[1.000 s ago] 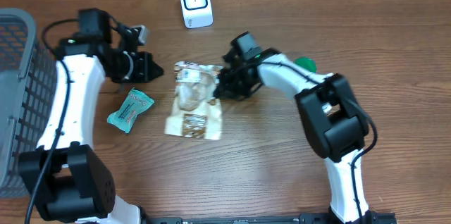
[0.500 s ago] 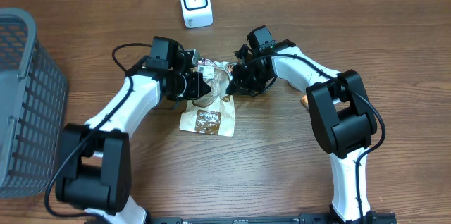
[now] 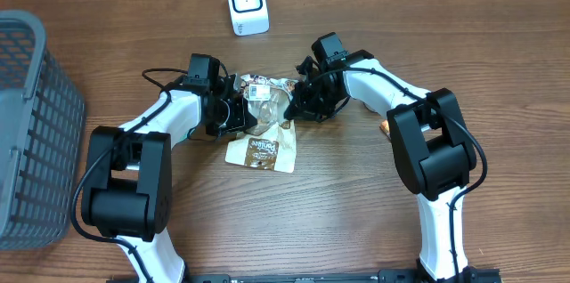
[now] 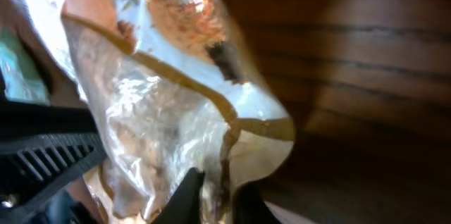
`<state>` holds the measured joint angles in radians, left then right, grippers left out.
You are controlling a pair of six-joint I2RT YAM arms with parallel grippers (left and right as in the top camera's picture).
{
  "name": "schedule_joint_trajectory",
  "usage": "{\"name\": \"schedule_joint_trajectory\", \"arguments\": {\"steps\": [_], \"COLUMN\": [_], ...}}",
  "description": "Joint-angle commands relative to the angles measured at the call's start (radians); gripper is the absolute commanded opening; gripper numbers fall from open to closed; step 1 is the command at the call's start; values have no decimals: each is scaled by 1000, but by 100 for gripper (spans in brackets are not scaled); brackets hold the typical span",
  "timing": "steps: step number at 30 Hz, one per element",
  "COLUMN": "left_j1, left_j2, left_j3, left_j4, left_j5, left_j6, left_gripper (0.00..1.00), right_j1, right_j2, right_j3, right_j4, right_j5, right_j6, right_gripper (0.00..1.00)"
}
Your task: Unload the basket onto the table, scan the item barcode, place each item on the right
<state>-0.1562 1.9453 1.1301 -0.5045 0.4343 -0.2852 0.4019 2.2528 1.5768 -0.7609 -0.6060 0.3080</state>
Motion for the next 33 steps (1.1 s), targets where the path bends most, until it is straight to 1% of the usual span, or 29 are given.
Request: {"name": "schedule_joint_trajectory", "arguments": {"steps": [1,4,7,11,13,18,24,27,29,31,33], "left_j1": [0,-1,-2,-1,-2,-2,-2,-2,-2,-2,-2], "left_j2": [30,30,30,30,30,30,30,30,30,30,30], "left_j3": [4,4,4,4,4,4,4,4,4,4,4], "left_j4": [-7,-19,-40,-75,-82,-83,-87,-86,-87,-89,-90], "left_j5": [-105,-111,-147,-157,-156,-153,-152,-146,-145,-145,-145], "left_j6": [19,19,15,16,15,15,15,15,14,12,11], "left_gripper": [4,4,4,4,4,4,4,4,4,4,4], "right_j1": [1,-32,-71,-105,-106,-72,-18,5,19,29,38], "right_j2": [21,3,-24,-35,-34,-33,-33,-33,-33,-33,-33], "right_j3": [3,14,29,27,11,-68,-237,-292,-309,-309,-308], "right_j4": [-12,-25,-73,-142,-145,-96,123,231,293,332,388], "right_j5": [10,-114,-121,-121,-118,-122,-171,-200,-209,-219,-240], "right_j6": [-14,-52,-60,-82,-97,-65,110,192,244,261,280], "right_gripper": [33,47,57,61,64,63,63,63,60,59,53]}}
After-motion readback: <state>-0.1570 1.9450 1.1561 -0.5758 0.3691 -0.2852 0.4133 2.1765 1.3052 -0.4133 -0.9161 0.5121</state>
